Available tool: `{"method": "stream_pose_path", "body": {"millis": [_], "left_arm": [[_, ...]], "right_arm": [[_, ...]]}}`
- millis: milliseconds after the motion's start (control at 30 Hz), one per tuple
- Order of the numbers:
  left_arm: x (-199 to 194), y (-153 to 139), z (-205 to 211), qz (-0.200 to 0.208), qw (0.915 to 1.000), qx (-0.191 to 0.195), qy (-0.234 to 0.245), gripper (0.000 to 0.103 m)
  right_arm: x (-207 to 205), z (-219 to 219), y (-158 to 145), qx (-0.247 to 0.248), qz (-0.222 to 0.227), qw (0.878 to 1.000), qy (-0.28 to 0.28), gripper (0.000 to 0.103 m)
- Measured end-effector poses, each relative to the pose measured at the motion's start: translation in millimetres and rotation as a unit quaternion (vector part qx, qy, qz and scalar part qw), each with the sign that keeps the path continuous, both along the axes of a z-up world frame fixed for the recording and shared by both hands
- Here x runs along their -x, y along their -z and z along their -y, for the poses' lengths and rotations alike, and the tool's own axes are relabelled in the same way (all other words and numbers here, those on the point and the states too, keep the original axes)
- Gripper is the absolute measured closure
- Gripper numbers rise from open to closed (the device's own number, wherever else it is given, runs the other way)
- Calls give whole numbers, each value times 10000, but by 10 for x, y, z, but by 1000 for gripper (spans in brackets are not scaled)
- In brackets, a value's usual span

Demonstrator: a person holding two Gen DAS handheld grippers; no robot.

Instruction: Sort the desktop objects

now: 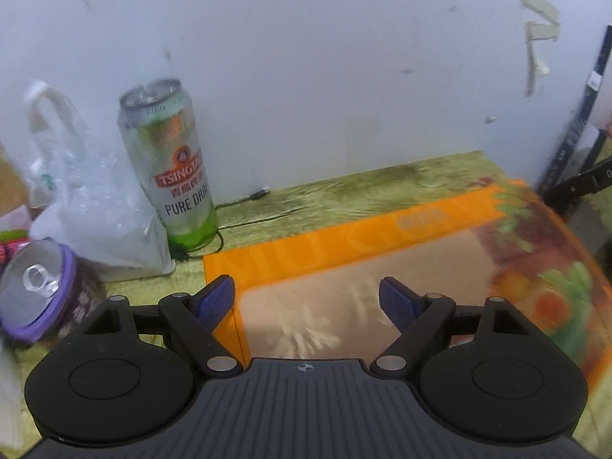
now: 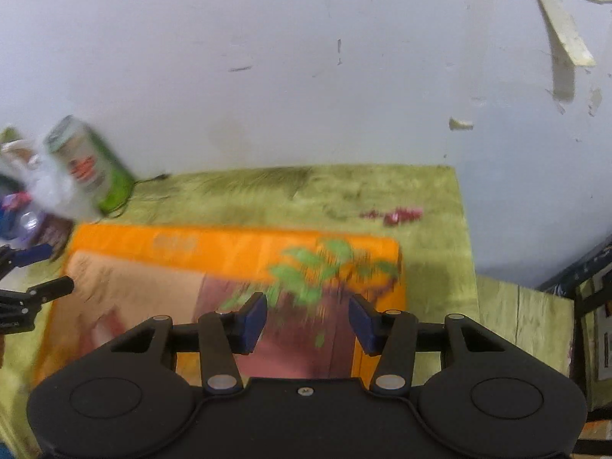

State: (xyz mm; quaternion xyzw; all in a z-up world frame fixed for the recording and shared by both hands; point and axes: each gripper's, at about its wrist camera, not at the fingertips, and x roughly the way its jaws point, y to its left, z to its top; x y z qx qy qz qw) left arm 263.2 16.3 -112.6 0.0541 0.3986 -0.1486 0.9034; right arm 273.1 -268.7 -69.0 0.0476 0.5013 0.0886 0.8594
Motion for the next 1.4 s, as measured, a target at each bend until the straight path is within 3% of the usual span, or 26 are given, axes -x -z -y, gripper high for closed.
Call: {"method": "stream_pose_path", "body": {"millis": [67, 267, 500, 667, 867, 967, 1067, 1133, 1233, 1300, 1400], "left_arm": [[-86, 88, -31, -84, 9999, 37, 122, 24], [-59, 206, -33, 16, 9984, -27, 566, 18], [-75, 254, -9, -32, 9976, 10, 687, 8], [-92, 250, 28, -60, 9979, 25, 640, 4], [-33, 63, -30, -203, 9991, 186, 334, 7], [235, -160, -40, -49, 9993, 151, 333, 6], [646, -418, -41, 136, 9995, 190, 211, 5], [1007, -584, -54, 284, 9991, 320, 21, 3], [1573, -774, -32, 661, 9963, 428, -333, 0], [1945, -870, 34, 968, 9933, 318, -542, 0], [2267, -953, 136, 951, 9924, 39, -782, 0]], "right_arm": [[-91, -65, 91, 125, 52, 9999, 76, 63], [-62, -163, 284, 339, 22, 9994, 106, 63], [-86, -177, 327, 336, -148, 9992, 171, 63], [-88, -110, 323, 110, -169, 9994, 291, 63], [-5, -94, 201, -103, -136, 9991, 386, 63], [274, -100, -23, -231, 55, 9991, 339, 62], [714, -74, -214, -336, 203, 9985, 374, 51], [1070, -94, -288, -312, 289, 9983, 409, 33], [1601, -26, -317, -223, 382, 9977, 515, 20], [1906, -73, -324, -94, 396, 9978, 528, 17], [2262, -188, -358, 259, 461, 9975, 464, 12]]}}
